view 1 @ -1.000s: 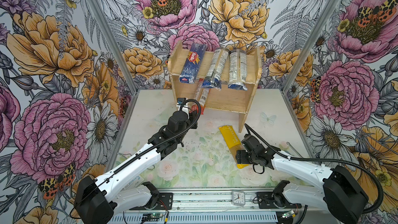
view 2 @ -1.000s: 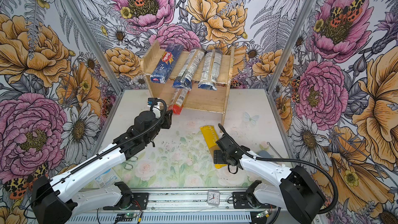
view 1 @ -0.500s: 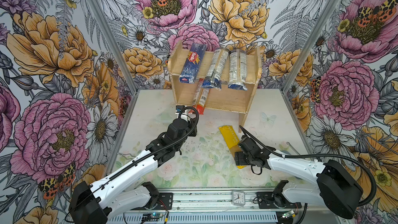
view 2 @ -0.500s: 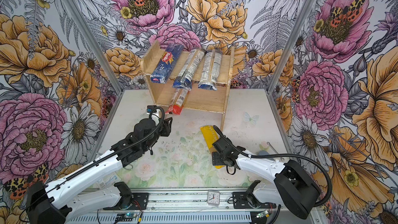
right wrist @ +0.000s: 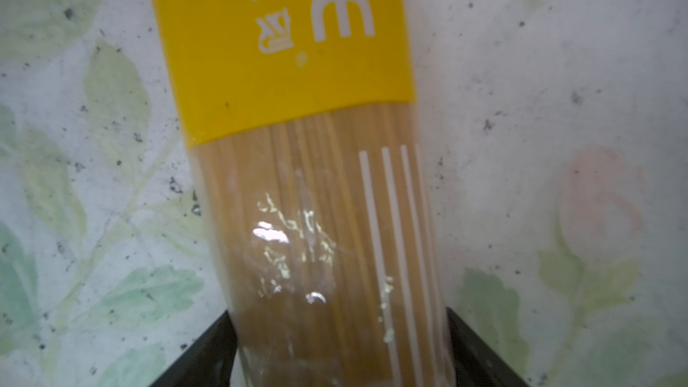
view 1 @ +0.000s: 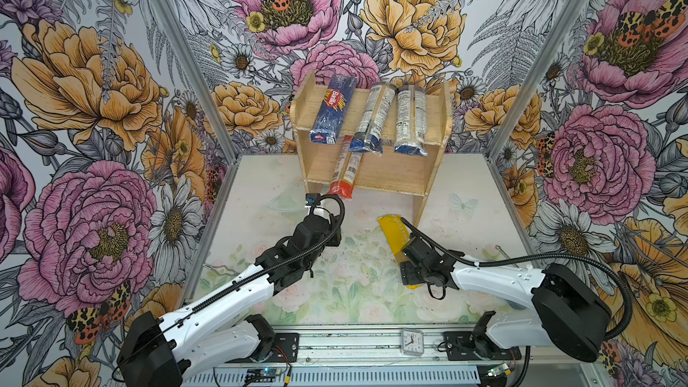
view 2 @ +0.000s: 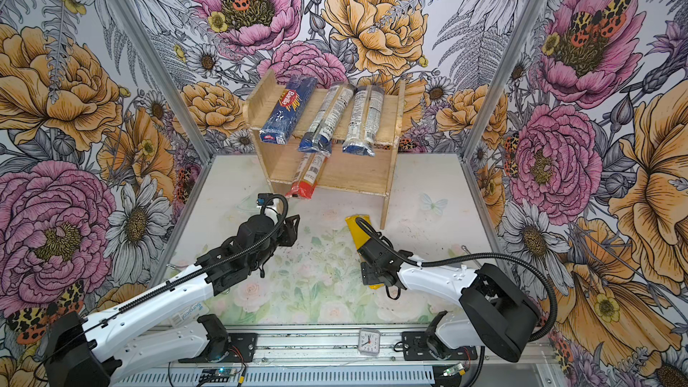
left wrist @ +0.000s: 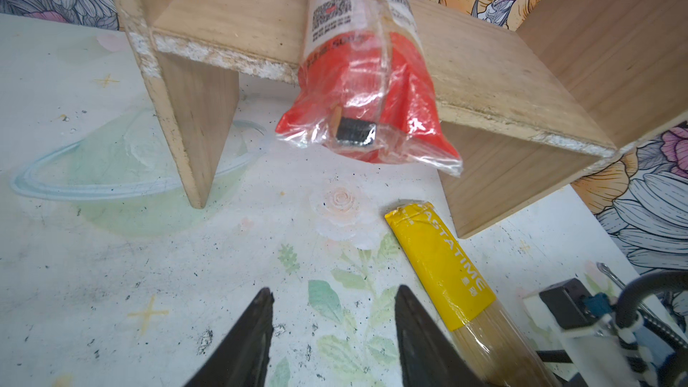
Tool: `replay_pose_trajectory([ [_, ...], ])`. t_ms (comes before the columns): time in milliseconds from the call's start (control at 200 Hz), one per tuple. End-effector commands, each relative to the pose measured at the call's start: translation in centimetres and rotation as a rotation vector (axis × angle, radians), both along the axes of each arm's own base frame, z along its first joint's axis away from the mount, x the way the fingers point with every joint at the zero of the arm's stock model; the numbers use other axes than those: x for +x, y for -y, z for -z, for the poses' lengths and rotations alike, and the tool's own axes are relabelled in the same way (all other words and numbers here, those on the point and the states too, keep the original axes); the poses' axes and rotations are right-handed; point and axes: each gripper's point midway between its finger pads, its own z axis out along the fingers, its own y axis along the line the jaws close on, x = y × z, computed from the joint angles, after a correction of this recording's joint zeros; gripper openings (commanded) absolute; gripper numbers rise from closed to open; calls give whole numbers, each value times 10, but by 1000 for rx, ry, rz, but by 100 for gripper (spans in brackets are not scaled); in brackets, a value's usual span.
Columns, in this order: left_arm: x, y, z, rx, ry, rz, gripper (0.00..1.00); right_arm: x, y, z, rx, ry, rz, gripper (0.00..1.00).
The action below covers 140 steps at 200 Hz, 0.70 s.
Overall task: Place and organize the pasta boxes and bags onto the shelf
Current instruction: 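Open the left gripper and draw it back while the right lifts the PASTATIME bag, then raise the yellow PASTATIME bag upright with the right gripper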
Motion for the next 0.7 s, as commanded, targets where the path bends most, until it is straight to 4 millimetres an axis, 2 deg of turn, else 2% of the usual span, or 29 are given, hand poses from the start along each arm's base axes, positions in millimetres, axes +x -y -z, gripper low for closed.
replay_pose_trajectory([
  [0, -5, -4, 2, -14, -4, -15, 54, -19, 1, 21, -15, -85, -33, 82],
  [340, -12, -6, 14, -36, -33, -23, 55, -31, -13, 23, -21, -86, -92, 82],
  [696, -17, -2, 18, -41, -42, -23, 56, -32, -13, 29, -57, -89, -95, 79],
])
